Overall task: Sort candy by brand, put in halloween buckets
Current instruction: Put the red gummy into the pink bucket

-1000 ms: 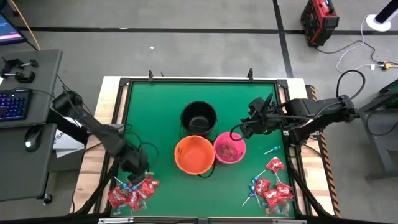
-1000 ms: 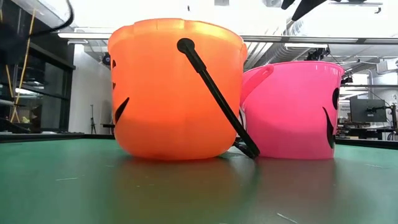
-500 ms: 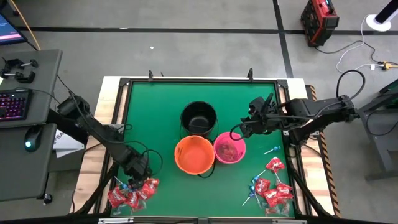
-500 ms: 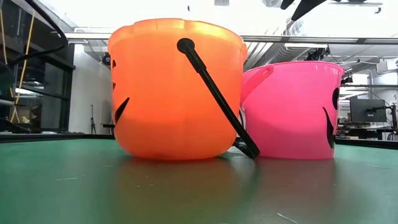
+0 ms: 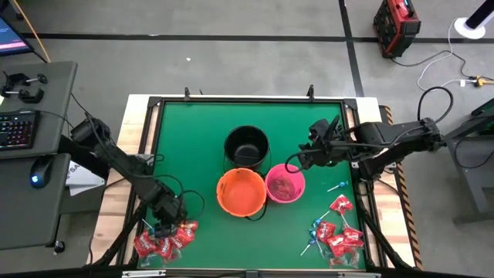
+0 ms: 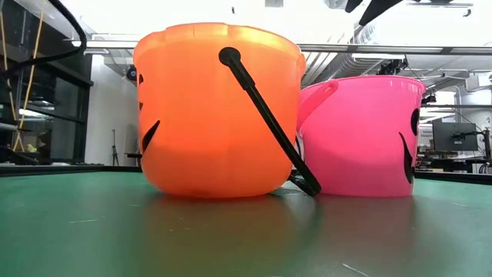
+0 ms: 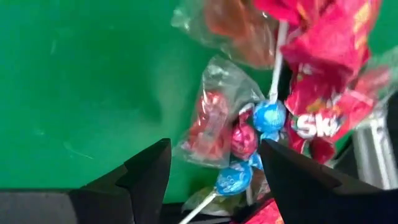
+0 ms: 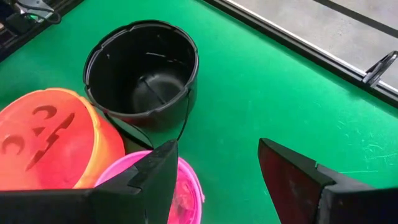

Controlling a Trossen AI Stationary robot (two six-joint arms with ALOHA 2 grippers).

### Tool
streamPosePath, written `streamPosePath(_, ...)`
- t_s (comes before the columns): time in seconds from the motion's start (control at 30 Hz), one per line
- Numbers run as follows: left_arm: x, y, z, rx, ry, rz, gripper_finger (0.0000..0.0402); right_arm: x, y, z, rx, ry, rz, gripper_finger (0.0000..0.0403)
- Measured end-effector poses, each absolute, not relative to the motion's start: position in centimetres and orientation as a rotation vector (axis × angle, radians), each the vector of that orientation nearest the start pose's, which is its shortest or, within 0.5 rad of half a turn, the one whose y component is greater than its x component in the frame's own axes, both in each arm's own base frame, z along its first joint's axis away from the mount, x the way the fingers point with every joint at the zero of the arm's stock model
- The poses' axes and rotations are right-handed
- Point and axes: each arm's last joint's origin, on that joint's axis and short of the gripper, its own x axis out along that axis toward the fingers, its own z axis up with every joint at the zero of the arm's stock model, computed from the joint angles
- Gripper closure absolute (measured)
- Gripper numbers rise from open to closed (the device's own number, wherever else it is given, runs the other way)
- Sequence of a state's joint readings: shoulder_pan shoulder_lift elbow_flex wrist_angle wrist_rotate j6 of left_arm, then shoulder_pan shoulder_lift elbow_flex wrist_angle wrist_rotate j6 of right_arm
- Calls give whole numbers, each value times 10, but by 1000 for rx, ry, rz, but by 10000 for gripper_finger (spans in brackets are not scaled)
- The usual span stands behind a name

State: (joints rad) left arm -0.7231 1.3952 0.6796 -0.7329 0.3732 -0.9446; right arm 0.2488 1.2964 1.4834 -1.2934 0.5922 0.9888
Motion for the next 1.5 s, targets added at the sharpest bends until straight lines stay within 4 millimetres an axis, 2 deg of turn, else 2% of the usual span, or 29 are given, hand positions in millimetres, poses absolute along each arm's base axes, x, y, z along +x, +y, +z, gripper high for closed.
streamPosePath(0.2, 149, -151, 146, -310, 1735, -164, 165, 217, 38, 380, 443, 744, -753, 188)
streamPosePath(0.3, 149, -152, 144, -266, 1710, -158, 185, 217, 38, 380, 443, 743, -753, 188)
streamPosePath(0.4, 151, -153, 143, -244, 1694, -185, 238, 217, 38, 380, 437, 737, -759, 188)
streamPosePath(0.57, 151, -153, 146, -250, 1681, -200, 375, 217, 37, 381, 424, 716, -780, 188)
streamPosePath(0.63, 150, -152, 149, -258, 1666, -204, 388, 217, 37, 381, 424, 714, -782, 188)
streamPosePath(0.8, 143, -142, 171, -282, 1603, -188, 399, 217, 37, 381, 424, 714, -783, 188)
streamPosePath(0.97, 143, -118, 220, -302, 1397, -82, 401, 217, 37, 381, 418, 705, -791, 188)
streamPosePath(1.1, 163, -94, 263, -392, 1068, 55, 401, 217, 36, 382, 429, 657, -833, 188)
streamPosePath(1.27, 205, -69, 297, -388, 725, 84, 401, 217, 35, 383, 455, 609, -870, 188)
streamPosePath(1.37, 235, -57, 304, -332, 560, 102, 401, 218, 35, 383, 461, 601, -865, 188)
streamPosePath(1.5, 277, -45, 297, -286, 412, 108, 401, 219, 35, 384, 466, 595, -863, 188)
